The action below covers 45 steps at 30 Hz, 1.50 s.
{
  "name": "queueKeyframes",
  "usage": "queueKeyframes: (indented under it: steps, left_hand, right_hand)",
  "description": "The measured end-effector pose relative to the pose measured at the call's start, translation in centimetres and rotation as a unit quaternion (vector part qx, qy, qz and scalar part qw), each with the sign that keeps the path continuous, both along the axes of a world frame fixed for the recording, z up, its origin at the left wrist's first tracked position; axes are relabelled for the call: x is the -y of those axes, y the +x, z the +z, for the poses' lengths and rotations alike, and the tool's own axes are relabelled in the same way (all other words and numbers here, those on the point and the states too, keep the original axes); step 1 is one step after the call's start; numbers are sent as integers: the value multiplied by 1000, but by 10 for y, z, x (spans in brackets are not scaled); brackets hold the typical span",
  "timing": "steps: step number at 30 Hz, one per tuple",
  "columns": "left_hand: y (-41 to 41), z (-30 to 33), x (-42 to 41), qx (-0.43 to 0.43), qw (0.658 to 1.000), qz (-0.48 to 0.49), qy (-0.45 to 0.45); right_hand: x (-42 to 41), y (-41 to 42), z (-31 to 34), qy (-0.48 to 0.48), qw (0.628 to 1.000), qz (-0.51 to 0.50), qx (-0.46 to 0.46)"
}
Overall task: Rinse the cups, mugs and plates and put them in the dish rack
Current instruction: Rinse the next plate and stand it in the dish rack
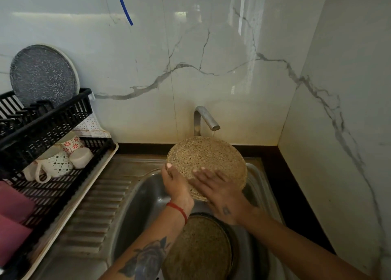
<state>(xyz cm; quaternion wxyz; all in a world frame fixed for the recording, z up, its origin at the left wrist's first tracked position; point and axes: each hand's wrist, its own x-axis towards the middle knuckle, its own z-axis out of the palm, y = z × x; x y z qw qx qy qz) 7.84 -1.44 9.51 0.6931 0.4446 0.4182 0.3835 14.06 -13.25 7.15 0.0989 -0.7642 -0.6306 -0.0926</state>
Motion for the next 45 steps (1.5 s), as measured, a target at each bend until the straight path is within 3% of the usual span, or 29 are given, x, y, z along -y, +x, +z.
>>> queueKeyframes:
  steps: [5, 9, 11, 15, 17, 21, 23, 26, 31, 33, 36, 40, 45]
  left_hand:
    - [0, 17, -37, -55, 993, -99, 18]
    - [4, 24, -9, -14, 1000, 3, 12]
    - [5, 19, 20, 40, 999, 28, -13]
    - [-3, 13, 10, 21, 998, -20, -56]
    - [-7, 3, -3, 19, 994, -53, -96]
    - [-11, -13, 3, 62, 975, -114, -178]
    - [-10, -18, 8, 84, 966, -117, -216]
    - [-10, -22, 9, 114, 948, -130, -268]
    - [-13, -15, 10, 127, 915, -193, -331]
    - [-15, -12, 9, 126, 901, -234, -342]
    - [-22, -10, 4, 134, 894, -249, -347]
    - [-32, -10, -12, 169, 908, -224, -311]
    - [-37, -4, -11, 154, 923, -271, -226]
  right_hand:
    - [30, 14, 5, 26, 996, 86, 22]
    - [23, 9, 16, 72, 997, -17, 2]
    - [8, -1, 18, 82, 997, -5, 2]
    - [8, 3, 16, -71, 992, 24, -106]
    - [13, 22, 16, -115, 987, -26, -109]
    - [13, 64, 37, -158, 961, -223, -32]
    - [-1, 65, 46, -162, 952, -259, -4]
    - [-26, 44, 53, -159, 959, -229, 54]
    - [-52, 23, 42, -213, 973, -40, 81]
    - [-53, 38, 44, -188, 978, -46, 74]
    - [-43, 69, 45, -94, 982, -161, 16]
    - [-24, 80, 17, 10, 941, -330, -77]
    - [-52, 54, 1, 125, 891, -399, -177]
